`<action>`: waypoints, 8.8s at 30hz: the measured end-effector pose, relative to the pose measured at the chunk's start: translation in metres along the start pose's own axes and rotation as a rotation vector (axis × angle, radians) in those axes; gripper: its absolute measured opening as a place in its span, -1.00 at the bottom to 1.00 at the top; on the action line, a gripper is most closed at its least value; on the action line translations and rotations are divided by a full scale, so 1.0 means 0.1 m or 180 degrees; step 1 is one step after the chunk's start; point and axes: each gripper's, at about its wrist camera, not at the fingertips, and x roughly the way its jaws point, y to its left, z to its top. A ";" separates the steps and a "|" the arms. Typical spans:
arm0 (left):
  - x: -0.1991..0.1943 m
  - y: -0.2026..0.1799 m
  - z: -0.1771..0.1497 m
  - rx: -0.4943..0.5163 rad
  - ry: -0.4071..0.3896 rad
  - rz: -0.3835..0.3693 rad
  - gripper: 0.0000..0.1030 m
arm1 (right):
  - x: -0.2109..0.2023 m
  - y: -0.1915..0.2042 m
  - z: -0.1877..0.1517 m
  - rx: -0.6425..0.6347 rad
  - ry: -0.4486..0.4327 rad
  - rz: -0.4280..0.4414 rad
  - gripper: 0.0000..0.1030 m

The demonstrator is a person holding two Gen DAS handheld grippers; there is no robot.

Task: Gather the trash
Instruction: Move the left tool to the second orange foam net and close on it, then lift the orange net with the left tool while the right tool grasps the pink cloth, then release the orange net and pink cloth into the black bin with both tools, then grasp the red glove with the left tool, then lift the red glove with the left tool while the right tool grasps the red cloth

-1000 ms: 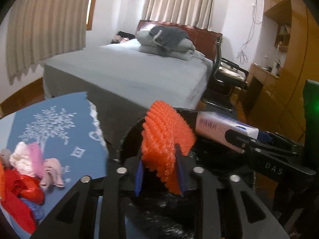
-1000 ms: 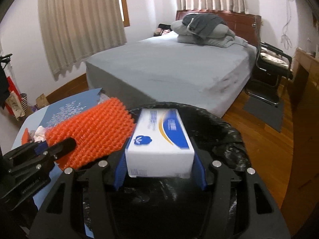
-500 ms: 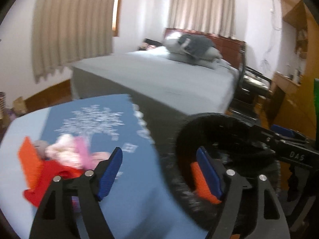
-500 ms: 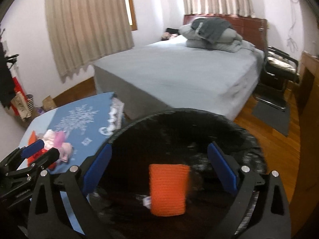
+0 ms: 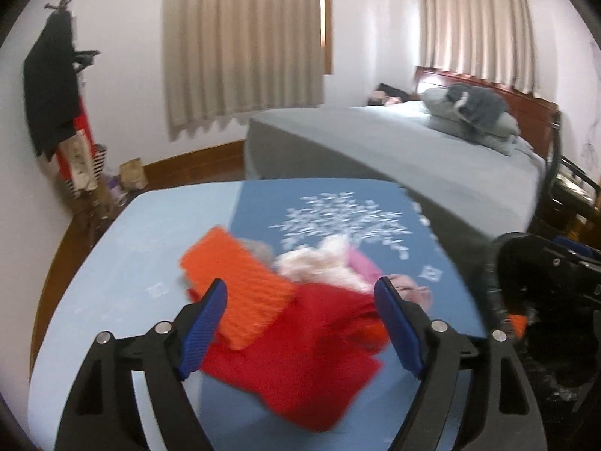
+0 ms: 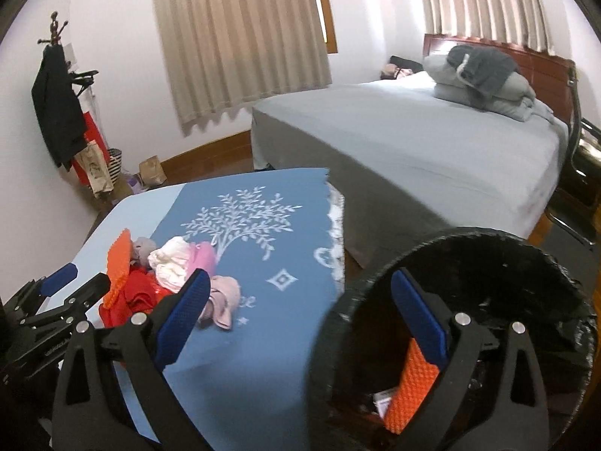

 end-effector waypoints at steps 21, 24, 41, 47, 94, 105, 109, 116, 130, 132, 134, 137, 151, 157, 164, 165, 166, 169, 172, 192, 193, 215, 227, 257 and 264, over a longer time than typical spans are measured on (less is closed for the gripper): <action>0.28 0.51 -0.19 -0.0231 0.0132 0.0158 0.53 | 0.72 0.67 -0.18 -0.0283 0.0359 0.0242 0.83; 0.30 0.54 -0.22 -0.0242 0.0138 0.0139 0.53 | 0.73 0.65 -0.21 -0.0287 0.0381 0.0239 0.83; 0.38 0.57 -0.24 -0.0238 0.0193 0.0053 0.53 | 0.98 0.63 -0.33 -0.0298 0.0715 0.0409 0.11; 0.48 0.56 -0.25 -0.0245 0.0259 -0.0017 0.47 | 1.04 0.66 -0.39 -0.0310 0.0880 0.0562 -0.44; 0.67 0.83 -0.32 -0.0621 0.0618 -0.0364 0.24 | 0.92 0.56 -0.34 -0.0241 0.0839 0.0435 0.17; 0.63 0.81 -0.33 -0.0614 0.0559 -0.0475 -0.66 | 0.96 0.62 -0.43 -0.0336 0.0987 0.0531 -0.32; 0.53 0.78 -0.28 -0.0568 0.0431 -0.0438 -0.77 | 0.87 0.63 -0.39 -0.0384 0.0920 0.0550 -0.33; 0.24 0.78 -0.08 -0.0526 0.0155 -0.0389 -0.77 | 0.65 0.63 -0.23 -0.0387 0.0711 0.0578 -0.33; -0.14 0.25 0.18 -0.0243 -0.0045 -0.0622 -0.78 | 0.02 0.40 0.07 -0.0309 0.0245 0.0562 -0.33; -0.15 0.13 0.19 -0.0186 -0.0049 -0.0694 -0.78 | -0.07 0.33 0.09 -0.0282 0.0190 0.0530 -0.33; -0.17 0.03 0.18 -0.0144 -0.0048 -0.0748 -0.77 | -0.17 0.23 0.11 -0.0251 0.0134 0.0484 -0.33; -0.17 -0.19 0.20 -0.0057 -0.0037 -0.0875 -0.78 | -0.32 0.05 0.12 -0.0185 0.0056 0.0392 -0.33; -0.16 -1.43 0.17 0.0405 0.0080 -0.1626 -0.78 | -0.77 -1.06 -0.10 0.0255 -0.0075 -0.0314 -0.33; -0.13 -1.97 0.14 0.0562 0.0121 -0.1936 -0.78 | -0.86 -1.44 -0.28 0.0413 -0.0056 -0.0589 -0.33; -0.11 -2.28 0.12 0.0647 0.0170 -0.2096 0.07 | -0.97 -1.73 -0.43 0.0512 -0.0088 -0.0873 0.23; -0.13 -2.25 0.12 0.0623 0.0147 -0.2085 0.12 | -0.96 -1.74 -0.41 0.0520 -0.0097 -0.0893 0.38; -0.13 -2.24 0.12 0.0615 0.0146 -0.2065 0.17 | -0.97 -1.75 -0.42 0.0525 -0.0110 -0.0925 0.47; -0.14 -2.09 0.14 0.0585 0.0127 -0.1925 0.30 | -0.96 -1.72 -0.42 0.0525 -0.0148 -0.0949 0.75; -0.15 -1.86 0.14 0.0535 0.0062 -0.1702 0.49 | -0.91 -1.64 -0.39 0.0507 -0.0159 -0.0882 0.83; -0.03 -0.02 -0.20 0.0039 0.0118 -0.0188 0.51 | -0.26 -0.15 -0.27 -0.0055 -0.0038 0.0068 0.85; -0.01 0.02 -0.24 0.0025 0.0132 -0.0167 0.51 | -0.24 -0.10 -0.27 -0.0083 -0.0025 0.0089 0.85; 0.44 0.20 -0.45 -0.0173 0.0508 -0.0342 -0.14 | 0.24 0.31 -0.44 -0.0366 0.0336 0.0235 0.85; 0.27 0.35 -0.40 -0.0317 0.0476 -0.0515 -0.59 | 0.29 0.45 -0.44 -0.0474 0.0380 0.0269 0.85; 0.08 1.11 -0.52 -0.0430 0.0407 -0.0007 -0.77 | 0.57 1.38 -0.20 -0.0680 0.0373 0.0816 0.69; 0.34 1.01 -0.50 -0.0415 0.0488 -0.0118 -0.10 | 0.59 1.29 -0.18 -0.0631 0.0392 0.0713 0.68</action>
